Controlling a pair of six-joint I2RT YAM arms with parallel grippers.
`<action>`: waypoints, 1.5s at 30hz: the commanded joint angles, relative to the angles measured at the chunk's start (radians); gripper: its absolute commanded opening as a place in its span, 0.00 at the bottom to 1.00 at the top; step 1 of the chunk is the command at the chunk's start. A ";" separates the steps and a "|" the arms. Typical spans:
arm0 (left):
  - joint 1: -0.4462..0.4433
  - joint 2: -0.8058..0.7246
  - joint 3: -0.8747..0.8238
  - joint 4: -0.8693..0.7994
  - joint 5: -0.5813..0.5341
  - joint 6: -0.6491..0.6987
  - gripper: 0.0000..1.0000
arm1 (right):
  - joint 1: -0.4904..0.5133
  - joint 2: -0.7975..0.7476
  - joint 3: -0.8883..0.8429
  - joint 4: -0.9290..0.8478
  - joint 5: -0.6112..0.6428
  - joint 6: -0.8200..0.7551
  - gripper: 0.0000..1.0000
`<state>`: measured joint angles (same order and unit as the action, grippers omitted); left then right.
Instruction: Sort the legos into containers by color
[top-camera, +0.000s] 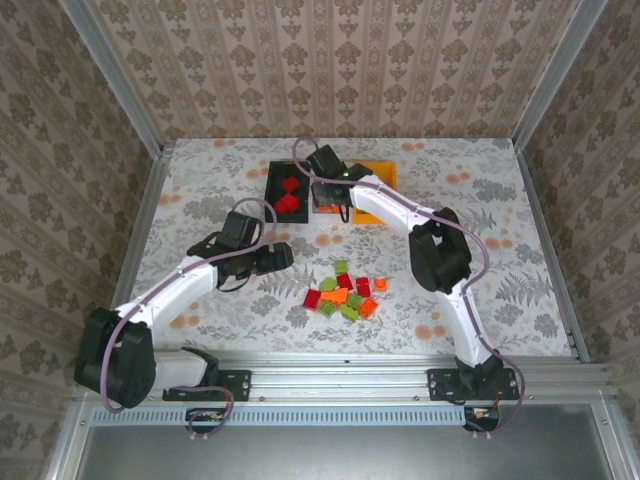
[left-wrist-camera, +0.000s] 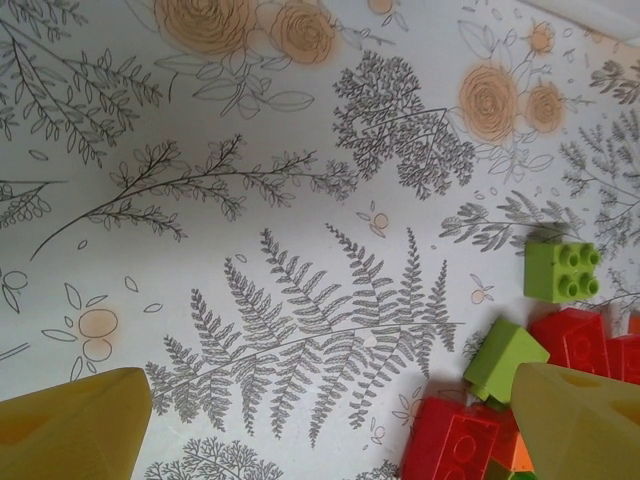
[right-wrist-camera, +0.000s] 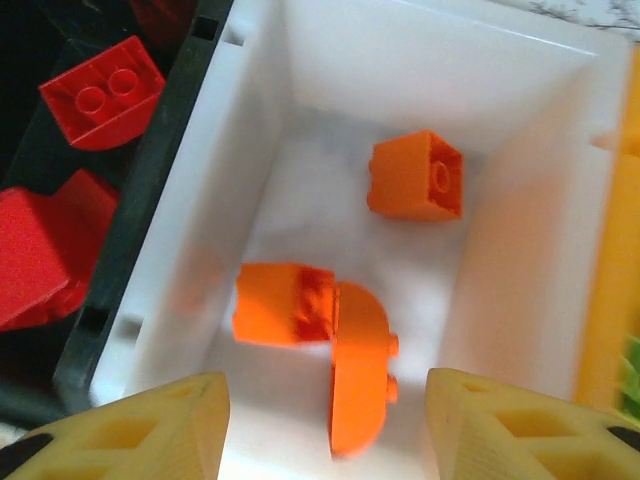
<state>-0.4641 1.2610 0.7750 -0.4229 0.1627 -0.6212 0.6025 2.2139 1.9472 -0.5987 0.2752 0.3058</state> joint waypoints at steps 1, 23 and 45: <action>-0.012 -0.025 0.035 -0.008 0.018 -0.007 0.96 | 0.025 -0.250 -0.155 0.056 0.043 0.017 0.56; -0.185 0.157 0.040 0.151 -0.003 -0.082 0.96 | 0.116 -0.734 -1.152 0.174 -0.067 0.432 0.63; -0.191 0.157 0.043 0.128 -0.015 -0.077 0.97 | 0.065 -0.666 -1.203 0.244 -0.044 0.403 0.59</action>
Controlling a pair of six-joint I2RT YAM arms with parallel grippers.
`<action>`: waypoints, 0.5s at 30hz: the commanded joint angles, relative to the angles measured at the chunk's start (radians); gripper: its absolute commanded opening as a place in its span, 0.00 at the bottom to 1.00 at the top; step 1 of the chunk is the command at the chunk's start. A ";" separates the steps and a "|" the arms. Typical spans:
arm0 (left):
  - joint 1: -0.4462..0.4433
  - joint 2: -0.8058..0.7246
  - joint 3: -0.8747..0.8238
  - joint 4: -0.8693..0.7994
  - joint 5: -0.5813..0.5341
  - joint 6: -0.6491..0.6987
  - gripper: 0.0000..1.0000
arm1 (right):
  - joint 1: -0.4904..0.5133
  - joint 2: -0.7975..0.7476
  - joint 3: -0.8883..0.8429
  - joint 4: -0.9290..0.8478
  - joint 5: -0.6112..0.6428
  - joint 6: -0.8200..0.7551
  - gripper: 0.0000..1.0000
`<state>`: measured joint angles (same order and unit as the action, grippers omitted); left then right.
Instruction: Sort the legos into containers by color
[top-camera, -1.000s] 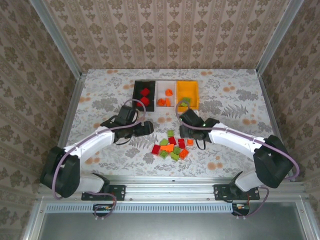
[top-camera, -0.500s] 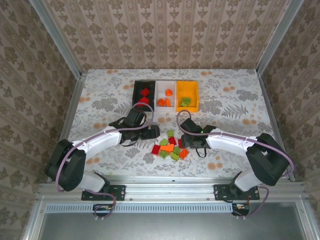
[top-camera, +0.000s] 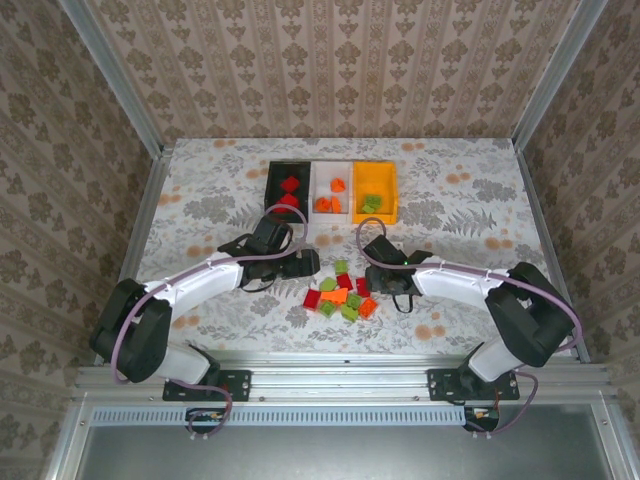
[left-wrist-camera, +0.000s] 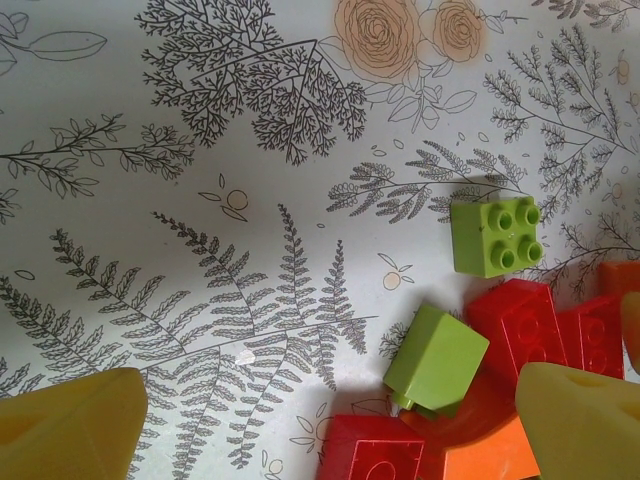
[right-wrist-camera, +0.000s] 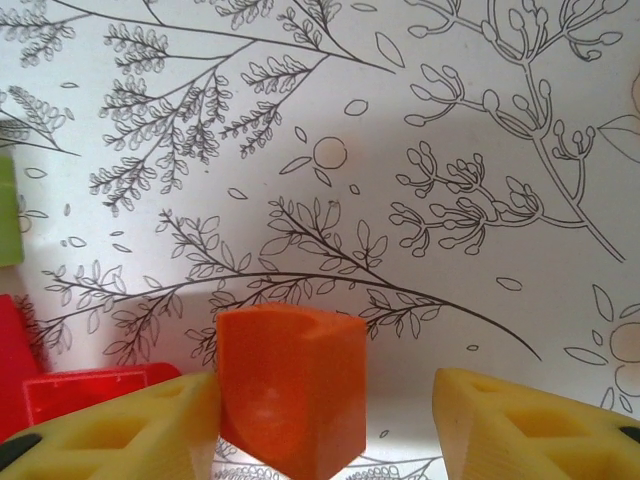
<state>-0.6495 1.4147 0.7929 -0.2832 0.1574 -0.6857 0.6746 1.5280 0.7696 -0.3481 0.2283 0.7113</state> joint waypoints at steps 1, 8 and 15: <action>-0.005 0.005 0.025 -0.011 -0.010 -0.011 0.97 | -0.008 0.018 -0.026 -0.003 0.002 -0.004 0.59; -0.006 0.013 0.039 -0.016 -0.011 -0.003 0.97 | -0.046 -0.031 -0.019 -0.035 0.032 -0.058 0.59; -0.005 0.036 0.048 -0.007 -0.005 -0.005 0.97 | -0.055 0.022 -0.003 0.031 -0.066 -0.136 0.59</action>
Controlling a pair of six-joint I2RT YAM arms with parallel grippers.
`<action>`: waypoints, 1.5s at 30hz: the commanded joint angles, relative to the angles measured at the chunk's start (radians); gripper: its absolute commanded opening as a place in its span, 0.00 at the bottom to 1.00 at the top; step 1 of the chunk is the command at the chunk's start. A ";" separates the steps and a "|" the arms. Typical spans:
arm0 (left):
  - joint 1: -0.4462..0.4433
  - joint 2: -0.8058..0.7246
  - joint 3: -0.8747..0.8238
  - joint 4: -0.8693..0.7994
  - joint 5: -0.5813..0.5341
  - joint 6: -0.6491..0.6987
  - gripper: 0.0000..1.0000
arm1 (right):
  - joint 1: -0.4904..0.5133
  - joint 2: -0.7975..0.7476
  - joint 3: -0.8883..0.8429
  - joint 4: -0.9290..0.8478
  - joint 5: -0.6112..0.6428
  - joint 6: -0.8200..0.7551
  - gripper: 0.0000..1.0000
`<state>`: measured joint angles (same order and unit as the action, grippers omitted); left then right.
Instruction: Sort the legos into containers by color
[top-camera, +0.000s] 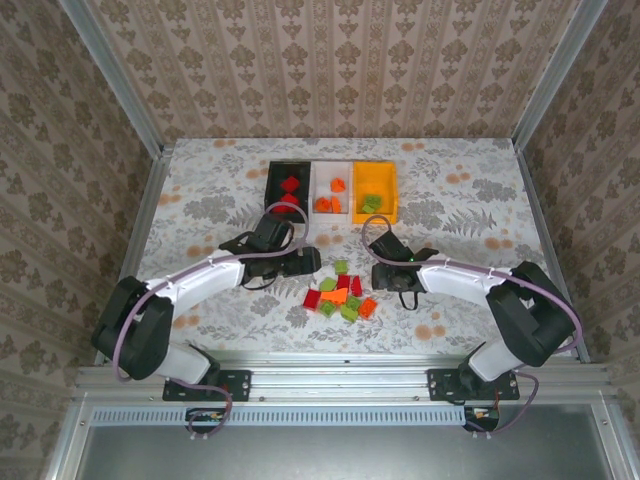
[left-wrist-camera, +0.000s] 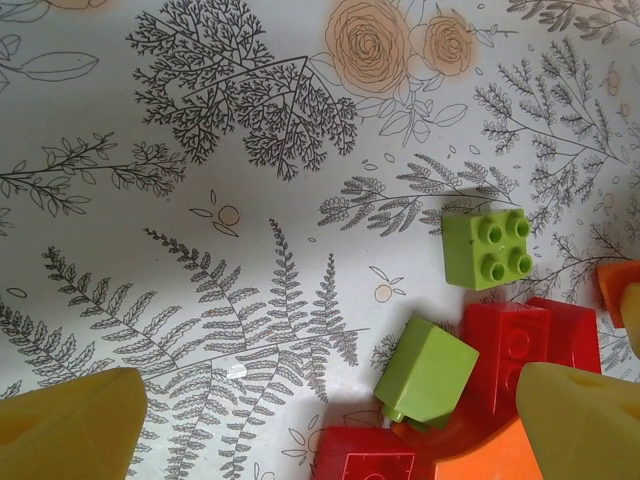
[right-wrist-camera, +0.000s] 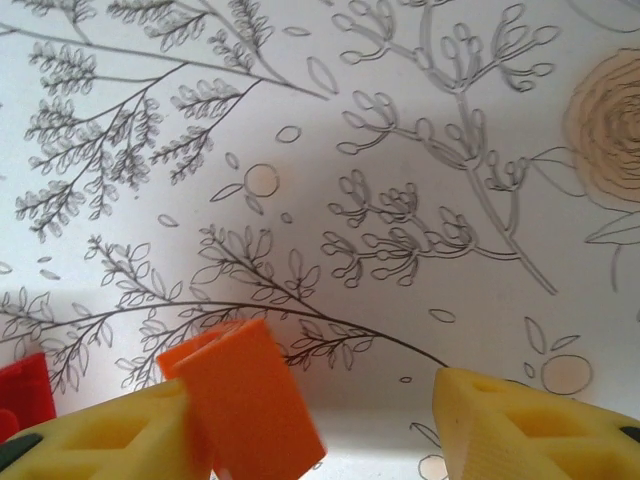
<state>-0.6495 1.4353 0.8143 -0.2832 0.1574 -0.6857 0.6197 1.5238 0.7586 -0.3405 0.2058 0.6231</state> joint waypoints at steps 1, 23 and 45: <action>-0.005 0.018 0.028 -0.007 -0.004 -0.004 0.97 | 0.000 0.041 0.011 0.037 -0.050 -0.056 0.59; 0.047 -0.003 0.038 -0.051 -0.018 0.022 0.97 | 0.002 0.001 0.201 0.026 0.007 -0.087 0.23; 0.145 -0.209 -0.063 -0.148 0.023 0.028 0.99 | -0.048 0.699 1.167 -0.189 0.029 -0.319 0.46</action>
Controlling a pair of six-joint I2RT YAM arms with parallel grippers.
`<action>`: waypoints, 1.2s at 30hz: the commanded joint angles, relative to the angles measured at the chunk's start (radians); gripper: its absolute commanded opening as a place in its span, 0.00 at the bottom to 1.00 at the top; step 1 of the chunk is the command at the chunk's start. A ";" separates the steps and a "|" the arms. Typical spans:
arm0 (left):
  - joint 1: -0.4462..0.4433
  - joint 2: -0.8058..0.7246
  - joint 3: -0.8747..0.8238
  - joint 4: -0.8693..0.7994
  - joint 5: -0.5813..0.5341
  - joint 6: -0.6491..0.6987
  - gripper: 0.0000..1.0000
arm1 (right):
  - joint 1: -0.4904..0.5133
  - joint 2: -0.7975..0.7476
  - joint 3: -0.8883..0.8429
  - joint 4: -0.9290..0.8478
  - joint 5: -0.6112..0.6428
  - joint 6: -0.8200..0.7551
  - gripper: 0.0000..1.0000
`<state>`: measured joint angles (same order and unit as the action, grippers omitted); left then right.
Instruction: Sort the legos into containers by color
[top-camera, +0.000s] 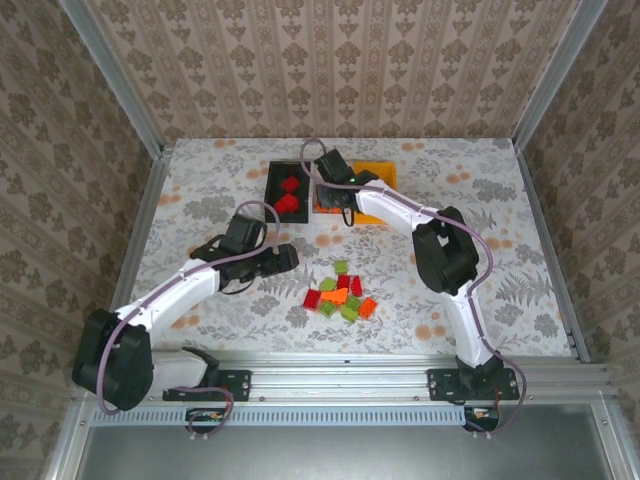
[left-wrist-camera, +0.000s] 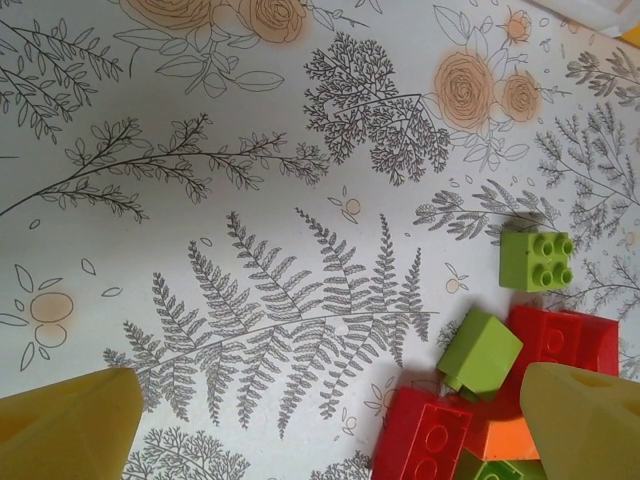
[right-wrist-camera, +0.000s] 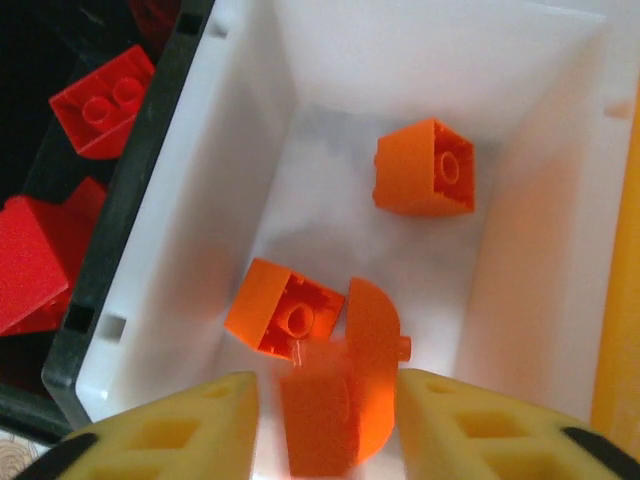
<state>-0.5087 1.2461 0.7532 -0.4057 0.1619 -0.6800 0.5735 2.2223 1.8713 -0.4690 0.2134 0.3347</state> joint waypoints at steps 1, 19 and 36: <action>0.003 -0.019 -0.002 -0.024 0.024 0.022 1.00 | -0.001 -0.013 0.049 -0.062 0.021 -0.031 0.47; -0.335 -0.130 -0.129 -0.163 -0.071 0.118 0.80 | 0.008 -0.629 -0.711 0.151 0.002 0.088 0.50; -0.375 0.084 -0.059 0.010 -0.047 0.173 0.84 | -0.007 -0.711 -0.843 0.136 0.038 0.110 0.51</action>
<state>-0.8776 1.3270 0.6621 -0.4210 0.1234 -0.5350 0.5747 1.5394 1.0435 -0.3382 0.2211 0.4305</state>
